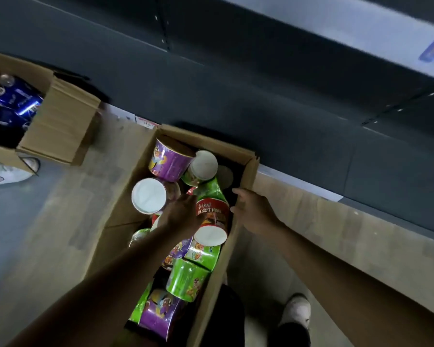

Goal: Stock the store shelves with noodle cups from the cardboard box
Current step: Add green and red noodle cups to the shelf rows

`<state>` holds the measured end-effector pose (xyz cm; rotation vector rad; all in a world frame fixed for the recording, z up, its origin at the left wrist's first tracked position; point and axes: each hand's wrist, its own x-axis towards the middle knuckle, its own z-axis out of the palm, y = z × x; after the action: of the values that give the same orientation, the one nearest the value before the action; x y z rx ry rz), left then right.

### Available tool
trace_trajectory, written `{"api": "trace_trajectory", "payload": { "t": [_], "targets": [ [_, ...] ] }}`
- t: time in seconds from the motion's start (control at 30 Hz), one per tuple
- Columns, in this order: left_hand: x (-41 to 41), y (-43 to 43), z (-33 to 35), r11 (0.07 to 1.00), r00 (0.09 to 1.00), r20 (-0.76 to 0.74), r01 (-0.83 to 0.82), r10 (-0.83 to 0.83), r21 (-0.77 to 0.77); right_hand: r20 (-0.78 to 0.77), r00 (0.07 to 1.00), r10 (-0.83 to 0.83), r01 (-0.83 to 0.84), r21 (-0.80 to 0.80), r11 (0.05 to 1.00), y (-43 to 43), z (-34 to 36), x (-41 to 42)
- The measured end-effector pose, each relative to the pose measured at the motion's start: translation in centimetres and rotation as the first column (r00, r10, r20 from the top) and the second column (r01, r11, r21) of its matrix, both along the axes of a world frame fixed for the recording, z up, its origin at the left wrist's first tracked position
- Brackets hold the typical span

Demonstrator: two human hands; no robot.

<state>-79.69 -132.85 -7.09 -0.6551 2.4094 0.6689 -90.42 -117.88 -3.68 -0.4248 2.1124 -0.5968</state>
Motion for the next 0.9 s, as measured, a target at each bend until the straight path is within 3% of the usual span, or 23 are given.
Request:
{"api": "trace_trajectory", "payload": {
  "t": [0.27,0.47,0.57,0.9],
  "targets": [
    [-2.1,1.1,-9.2,0.997,0.998,-0.014,0.056,-0.055,0.045,0.102,0.994,-0.045,0.032,0.127,0.991,-1.1,-6.5,1.0],
    [-4.4,2.5,-12.9,0.985,0.983,0.070,0.163,-0.167,0.055,0.186,0.979,-0.078,0.053,0.135,0.989,-1.2,-8.1,0.8],
    [-5.1,2.6,-14.6,0.987,0.983,0.110,0.137,-0.147,0.089,0.196,0.979,-0.056,0.031,0.132,0.991,-1.3,-8.5,0.6],
    [-4.1,1.9,-14.3,0.994,0.967,0.244,0.058,-0.079,0.093,0.206,0.977,-0.046,0.014,0.155,0.988,-1.1,-8.9,0.5]
  ]
}}
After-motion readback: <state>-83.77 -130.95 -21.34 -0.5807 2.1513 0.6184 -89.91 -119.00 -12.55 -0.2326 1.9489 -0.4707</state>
